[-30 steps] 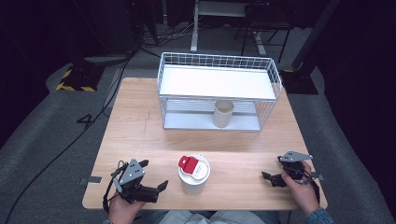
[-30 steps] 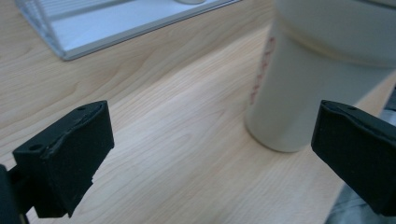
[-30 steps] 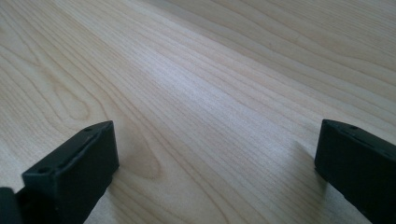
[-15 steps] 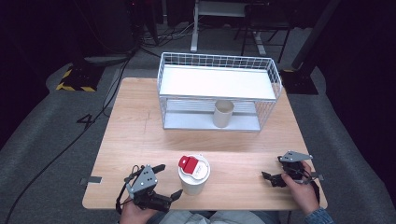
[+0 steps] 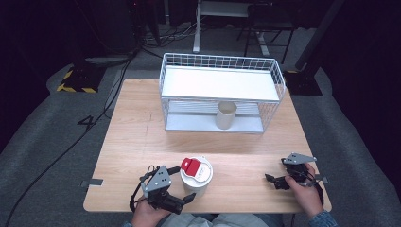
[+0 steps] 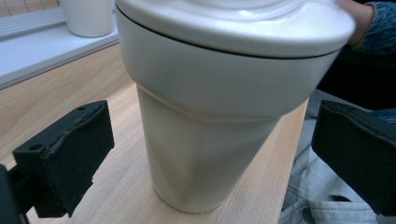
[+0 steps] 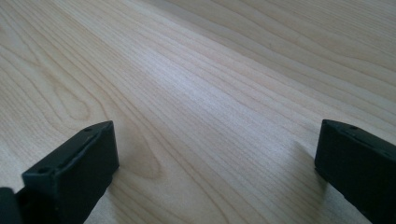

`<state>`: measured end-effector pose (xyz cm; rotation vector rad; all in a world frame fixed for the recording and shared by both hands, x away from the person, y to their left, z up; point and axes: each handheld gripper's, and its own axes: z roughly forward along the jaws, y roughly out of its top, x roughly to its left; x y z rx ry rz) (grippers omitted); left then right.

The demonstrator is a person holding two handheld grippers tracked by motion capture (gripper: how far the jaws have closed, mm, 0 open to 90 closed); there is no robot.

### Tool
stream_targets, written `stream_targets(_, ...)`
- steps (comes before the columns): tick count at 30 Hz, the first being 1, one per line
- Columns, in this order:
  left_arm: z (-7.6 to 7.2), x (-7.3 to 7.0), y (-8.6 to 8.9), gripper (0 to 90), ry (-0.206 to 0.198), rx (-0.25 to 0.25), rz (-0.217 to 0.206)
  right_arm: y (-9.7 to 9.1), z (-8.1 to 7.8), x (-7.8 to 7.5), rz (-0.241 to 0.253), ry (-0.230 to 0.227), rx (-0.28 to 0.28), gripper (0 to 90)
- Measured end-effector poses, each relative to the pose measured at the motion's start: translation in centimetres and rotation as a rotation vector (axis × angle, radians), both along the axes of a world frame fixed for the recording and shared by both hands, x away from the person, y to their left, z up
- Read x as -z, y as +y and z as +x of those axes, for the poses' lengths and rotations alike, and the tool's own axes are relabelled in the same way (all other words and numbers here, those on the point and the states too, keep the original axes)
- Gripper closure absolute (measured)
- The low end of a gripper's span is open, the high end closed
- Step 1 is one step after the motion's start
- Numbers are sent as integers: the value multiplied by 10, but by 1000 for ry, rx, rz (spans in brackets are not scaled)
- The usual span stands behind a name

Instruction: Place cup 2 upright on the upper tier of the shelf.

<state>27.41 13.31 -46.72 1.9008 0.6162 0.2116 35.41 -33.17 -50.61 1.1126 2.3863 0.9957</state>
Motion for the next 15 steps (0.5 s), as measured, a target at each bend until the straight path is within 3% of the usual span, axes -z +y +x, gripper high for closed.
stream_targets(9,4,8,-16,0,-9,-4,25,0,0,0,0,0,0,0)
stream_targets(15,5,11,-26,0,-31,-51,21,0,0,0,0,0,0,0)
